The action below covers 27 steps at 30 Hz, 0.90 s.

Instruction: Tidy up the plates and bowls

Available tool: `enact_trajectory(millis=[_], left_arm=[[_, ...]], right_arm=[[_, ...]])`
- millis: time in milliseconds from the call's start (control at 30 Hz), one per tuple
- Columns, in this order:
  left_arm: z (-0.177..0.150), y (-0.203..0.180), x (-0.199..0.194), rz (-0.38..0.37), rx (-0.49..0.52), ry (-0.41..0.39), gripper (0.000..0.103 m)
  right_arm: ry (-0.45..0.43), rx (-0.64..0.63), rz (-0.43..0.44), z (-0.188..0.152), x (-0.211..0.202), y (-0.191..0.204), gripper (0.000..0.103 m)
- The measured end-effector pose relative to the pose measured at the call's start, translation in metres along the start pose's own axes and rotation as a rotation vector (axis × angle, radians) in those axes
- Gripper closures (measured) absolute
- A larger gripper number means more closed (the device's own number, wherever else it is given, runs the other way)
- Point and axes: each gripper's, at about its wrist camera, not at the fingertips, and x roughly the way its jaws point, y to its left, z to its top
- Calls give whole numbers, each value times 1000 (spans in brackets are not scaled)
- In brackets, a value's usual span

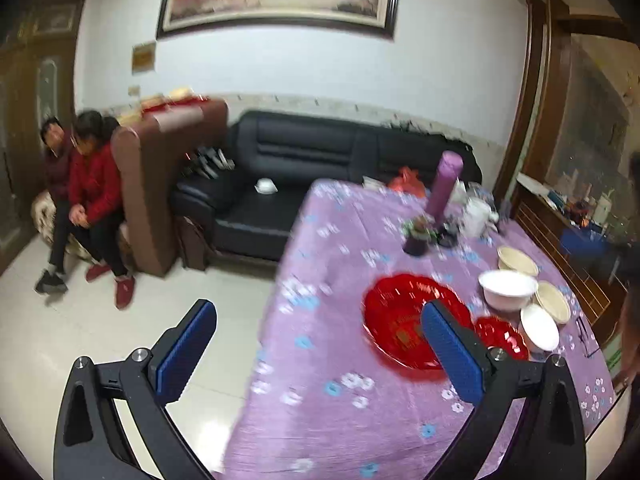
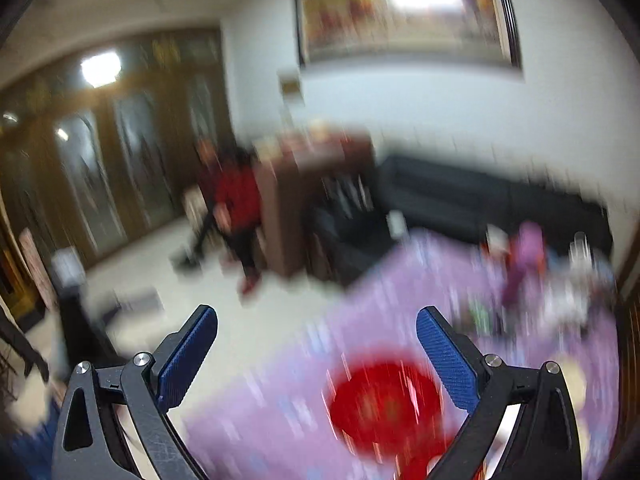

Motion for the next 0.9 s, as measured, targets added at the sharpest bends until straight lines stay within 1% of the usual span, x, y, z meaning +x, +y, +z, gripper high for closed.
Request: enact_trajectory(millis=[33, 67, 133, 167, 200, 233, 267, 300, 333, 367, 400, 433, 467, 567, 600, 633, 667, 700, 733, 767, 800, 833, 900], left_arm=[[-5, -9, 19, -18, -9, 33, 1], [-10, -16, 31, -27, -16, 50, 5], [-19, -32, 60, -18, -21, 104, 10], [-22, -39, 76, -10, -25, 136, 18], [-25, -45, 88, 4, -21, 158, 21], [-28, -52, 102, 31, -14, 185, 23], [-30, -57, 115, 50, -11, 210, 24], [-32, -60, 124, 58, -13, 225, 24], [-33, -62, 136, 74, -17, 239, 24], [-33, -62, 143, 86, -19, 253, 26], [-34, -62, 152, 96, -25, 272, 30], [-34, -60, 159, 103, -35, 286, 37], [-35, -58, 165, 109, -45, 296, 41], [-36, -52, 180, 124, -62, 320, 47], [-37, -51, 182, 126, -65, 320, 48], [-38, -50, 185, 123, -66, 318, 54], [-39, -51, 188, 123, -61, 322, 64], [-41, -50, 192, 129, -54, 330, 68], [-42, -50, 195, 137, -51, 338, 72], [-43, -50, 198, 139, -49, 343, 74], [-45, -50, 201, 137, -48, 346, 76], [-45, -50, 204, 132, -47, 343, 81], [-45, -52, 205, 139, -34, 320, 84]], right_arm=[[40, 35, 4, -20, 12, -18, 3], [95, 66, -18, -48, 28, -41, 6], [108, 139, -41, -76, 41, -78, 6], [114, 164, -35, -80, 47, -93, 6], [134, 195, -23, -89, 56, -111, 6], [142, 206, -31, -95, 63, -127, 6], [142, 212, -39, -101, 63, -133, 6], [151, 234, -39, -105, 70, -147, 6], [164, 265, -24, -108, 79, -161, 6], [167, 280, -16, -108, 82, -162, 6], [169, 305, -3, -111, 90, -170, 6], [176, 314, 13, -114, 100, -174, 8], [185, 321, 16, -114, 111, -177, 15], [223, 355, 12, -116, 131, -183, 35], [240, 361, -3, -118, 139, -186, 36], [249, 359, -23, -119, 144, -188, 37], [250, 361, -40, -122, 148, -192, 37], [253, 363, -45, -123, 152, -194, 37], [257, 361, -41, -125, 156, -196, 43], [261, 363, -37, -127, 158, -198, 56], [268, 373, -35, -128, 162, -200, 59], [270, 382, -23, -128, 166, -201, 60], [269, 378, -11, -128, 170, -201, 66]])
